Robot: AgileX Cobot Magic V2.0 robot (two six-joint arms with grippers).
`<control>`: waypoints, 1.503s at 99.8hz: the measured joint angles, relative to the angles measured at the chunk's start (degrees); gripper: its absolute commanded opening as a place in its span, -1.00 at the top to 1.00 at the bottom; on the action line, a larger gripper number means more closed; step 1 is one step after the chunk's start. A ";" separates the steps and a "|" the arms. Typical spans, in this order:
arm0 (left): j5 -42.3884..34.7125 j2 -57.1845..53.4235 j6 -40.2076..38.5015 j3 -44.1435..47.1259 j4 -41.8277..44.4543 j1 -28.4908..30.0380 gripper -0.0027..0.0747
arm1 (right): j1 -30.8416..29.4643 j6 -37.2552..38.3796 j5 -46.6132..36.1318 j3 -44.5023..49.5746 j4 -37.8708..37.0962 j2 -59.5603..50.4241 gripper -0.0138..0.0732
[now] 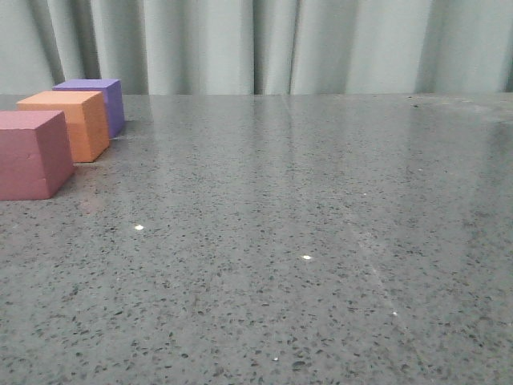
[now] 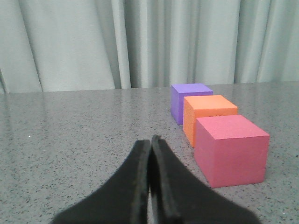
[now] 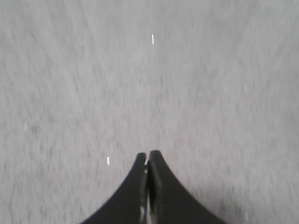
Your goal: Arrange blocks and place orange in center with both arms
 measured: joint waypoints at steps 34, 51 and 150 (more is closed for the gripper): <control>0.00 0.00 0.00 0.00 0.00 0.00 0.98 | 0.00 0.00 -26.33 17.87 1.77 -10.99 0.84; 0.00 0.00 0.00 0.00 0.00 0.00 0.98 | 0.00 0.00 -35.53 26.05 5.36 -15.04 0.84; -0.10 0.00 0.00 0.00 0.00 0.00 0.98 | 0.00 0.00 -43.57 33.11 4.92 -19.92 0.84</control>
